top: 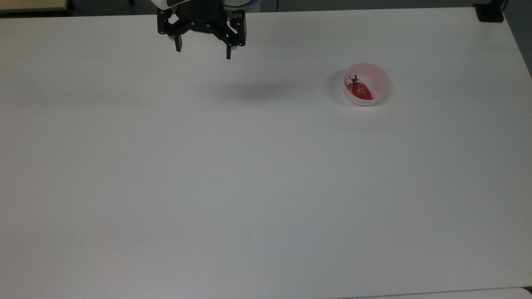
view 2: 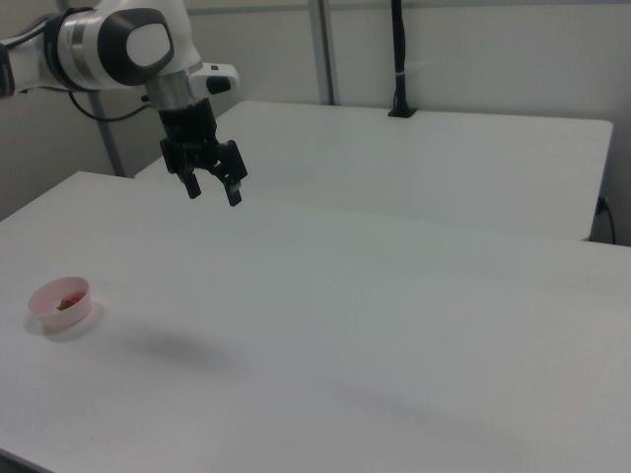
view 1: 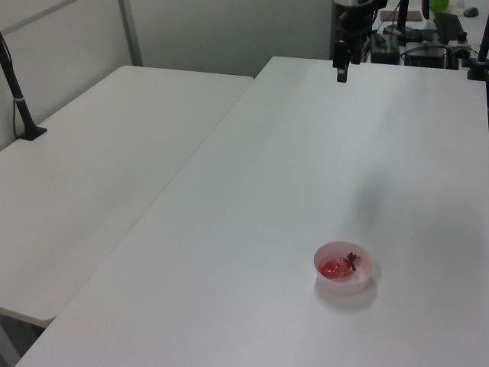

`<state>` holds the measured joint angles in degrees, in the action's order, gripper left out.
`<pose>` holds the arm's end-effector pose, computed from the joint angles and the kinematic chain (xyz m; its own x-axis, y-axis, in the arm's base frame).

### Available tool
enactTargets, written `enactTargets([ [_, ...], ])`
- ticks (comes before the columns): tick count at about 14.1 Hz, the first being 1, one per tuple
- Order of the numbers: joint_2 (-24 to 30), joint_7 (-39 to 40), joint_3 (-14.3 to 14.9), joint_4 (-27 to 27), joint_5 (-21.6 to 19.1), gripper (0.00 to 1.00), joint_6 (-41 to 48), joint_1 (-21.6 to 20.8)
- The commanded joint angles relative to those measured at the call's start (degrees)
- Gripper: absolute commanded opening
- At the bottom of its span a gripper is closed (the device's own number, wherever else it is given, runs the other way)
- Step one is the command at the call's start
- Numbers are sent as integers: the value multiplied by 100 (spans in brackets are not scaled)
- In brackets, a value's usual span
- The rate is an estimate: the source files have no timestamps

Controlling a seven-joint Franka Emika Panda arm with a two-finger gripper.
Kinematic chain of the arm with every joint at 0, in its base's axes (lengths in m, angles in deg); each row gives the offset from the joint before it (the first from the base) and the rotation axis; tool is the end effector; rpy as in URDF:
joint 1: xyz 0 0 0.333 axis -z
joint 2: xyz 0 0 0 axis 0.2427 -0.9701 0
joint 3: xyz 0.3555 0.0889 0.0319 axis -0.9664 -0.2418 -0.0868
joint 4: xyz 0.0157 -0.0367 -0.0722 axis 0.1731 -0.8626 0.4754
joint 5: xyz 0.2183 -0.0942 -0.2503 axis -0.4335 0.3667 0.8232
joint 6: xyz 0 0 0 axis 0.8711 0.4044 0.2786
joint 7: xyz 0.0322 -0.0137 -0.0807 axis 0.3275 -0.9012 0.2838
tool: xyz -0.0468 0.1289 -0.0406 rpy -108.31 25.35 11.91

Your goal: Pick up strawberry from bowl

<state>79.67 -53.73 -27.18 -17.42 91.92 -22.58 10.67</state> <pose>0.5504 0.0076 0.5872 0.9969 -0.0729 0.0289 -0.0754 -0.9924 0.0974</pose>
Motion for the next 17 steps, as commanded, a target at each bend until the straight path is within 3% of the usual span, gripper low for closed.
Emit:
enactTargets([
  [1, 104, 11, 18, -145, -31, 100, -99, 12],
  [11, 17, 133, -26, -145, 39, 100, 33, -136],
  [12, -9, 221, -18, -154, 4, 100, 59, -511],
  [17, -413, 292, -18, -110, -302, 100, -46, -1524],
])
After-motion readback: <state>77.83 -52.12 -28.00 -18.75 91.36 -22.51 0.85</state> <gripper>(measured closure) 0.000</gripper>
